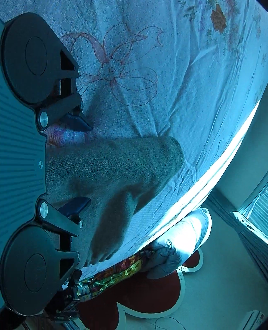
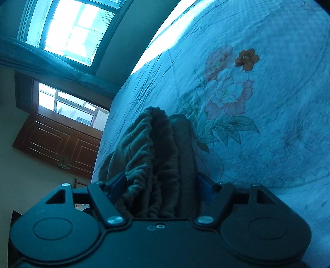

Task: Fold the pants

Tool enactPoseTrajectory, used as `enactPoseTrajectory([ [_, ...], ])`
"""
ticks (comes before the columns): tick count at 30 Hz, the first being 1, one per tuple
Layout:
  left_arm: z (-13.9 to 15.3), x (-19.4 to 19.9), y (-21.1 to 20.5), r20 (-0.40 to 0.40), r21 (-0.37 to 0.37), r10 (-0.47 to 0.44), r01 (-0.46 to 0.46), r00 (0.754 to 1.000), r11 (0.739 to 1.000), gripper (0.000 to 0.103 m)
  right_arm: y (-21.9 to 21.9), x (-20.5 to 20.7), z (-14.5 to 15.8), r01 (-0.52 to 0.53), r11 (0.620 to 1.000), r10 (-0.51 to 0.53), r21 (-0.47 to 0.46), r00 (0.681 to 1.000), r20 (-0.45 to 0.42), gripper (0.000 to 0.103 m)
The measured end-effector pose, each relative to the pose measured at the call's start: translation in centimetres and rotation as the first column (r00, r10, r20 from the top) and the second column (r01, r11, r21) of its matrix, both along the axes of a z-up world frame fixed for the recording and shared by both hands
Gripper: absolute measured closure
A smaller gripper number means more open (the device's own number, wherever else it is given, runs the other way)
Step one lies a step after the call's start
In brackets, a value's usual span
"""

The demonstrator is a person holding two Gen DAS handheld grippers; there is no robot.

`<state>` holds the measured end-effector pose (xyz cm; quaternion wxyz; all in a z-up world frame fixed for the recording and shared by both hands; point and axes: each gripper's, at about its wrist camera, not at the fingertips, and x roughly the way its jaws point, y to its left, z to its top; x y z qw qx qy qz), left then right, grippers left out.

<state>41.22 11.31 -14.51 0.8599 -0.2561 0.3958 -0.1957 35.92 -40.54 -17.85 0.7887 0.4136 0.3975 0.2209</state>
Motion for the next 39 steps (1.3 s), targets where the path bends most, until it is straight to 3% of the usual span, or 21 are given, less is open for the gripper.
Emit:
enactPoseTrajectory([
  [5, -1.5, 0.9, 1.4, -0.048, -0.139, -0.001, -0.005, 0.999, 0.99, 0.037, -0.4, 1.0, -0.8, 0.0, 0.997, 0.001, 0.073, 1.0, -0.014, 0.039],
  [9, -2.5, 1.8, 1.6, -0.09, -0.255, -0.059, 0.034, 0.994, 0.966, 0.037, 0.2, 2.2, -1.5, -0.027, 0.993, 0.03, 0.111, 0.999, -0.021, 0.041],
  [10, -2.7, 1.9, 1.6, -0.1, -0.266, -0.062, 0.034, 0.993, 0.963, 0.041, 0.3, 2.5, -1.7, -0.033, 0.992, 0.036, 0.124, 0.999, -0.025, 0.044],
  [11, -2.8, 2.0, 1.4, -0.118, -0.263, -0.064, 0.031, 0.991, 0.964, 0.058, 0.4, 2.8, -1.8, -0.039, 0.991, 0.043, 0.131, 0.999, -0.029, 0.046],
  [13, -3.2, 2.0, 0.9, -0.13, -0.26, -0.061, 0.026, 0.99, 0.965, 0.064, 0.7, 3.1, -1.6, -0.053, 0.991, 0.056, 0.127, 0.998, -0.027, 0.063],
  [16, -2.8, 1.3, 0.3, -0.09, -0.259, -0.048, 0.023, 0.995, 0.966, 0.073, 0.7, 3.0, -0.7, -0.061, 0.993, 0.06, 0.104, 0.998, 0.014, 0.071],
  [19, -2.1, 1.0, 0.4, -0.054, -0.285, -0.038, 0.021, 0.998, 0.958, 0.079, 1.1, 3.1, 1.2, -0.089, 0.993, 0.083, 0.074, 0.994, 0.078, 0.072],
  [24, 1.0, 3.2, 0.3, 0.034, -0.281, -0.038, 0.046, 0.999, 0.959, 0.079, 2.3, 6.8, 4.6, -0.141, 0.989, 0.132, 0.043, 0.979, 0.158, 0.073],
  [28, 3.0, 7.1, 2.0, 0.088, -0.271, -0.005, 0.029, 0.996, 0.962, 0.079, 3.7, 13.0, 6.4, -0.179, 0.983, 0.168, 0.041, 0.966, 0.197, 0.073],
  [31, 3.1, 10.5, 3.3, 0.085, -0.258, 0.017, 0.005, 0.996, 0.966, 0.079, 4.6, 17.4, 5.9, -0.193, 0.98, 0.181, 0.041, 0.964, 0.196, 0.072],
  [33, 1.7, 12.8, 3.9, 0.054, -0.2, 0.032, -0.02, 0.998, 0.98, 0.079, 4.7, 19.8, 3.6, -0.175, 0.985, 0.173, 0.003, 0.974, 0.146, 0.066],
  [34, 0.3, 13.9, 4.1, 0.001, -0.164, 0.049, -0.048, 0.999, 0.985, 0.072, 4.3, 20.6, 1.8, -0.123, 0.992, 0.126, -0.037, 0.989, 0.076, 0.057],
  [35, -0.9, 14.4, 4.2, -0.04, -0.099, 0.067, -0.07, 0.997, 0.993, 0.054, 3.9, 20.8, 0.6, -0.091, 0.993, 0.095, -0.078, 0.994, 0.049, 0.059],
  [37, -1.9, 13.7, 4.7, -0.015, -0.135, 0.085, -0.087, 0.996, 0.987, 0.054, 2.8, 19.6, 0.2, -0.059, 0.997, 0.063, -0.047, 0.994, 0.088, 0.057],
  [39, -1.0, 12.5, 4.7, 0.009, -0.114, 0.121, -0.119, 0.993, 0.986, 0.054, 2.3, 17.5, 1.9, 0.0, 0.993, 0.017, -0.118, 0.989, 0.149, 0.048],
])
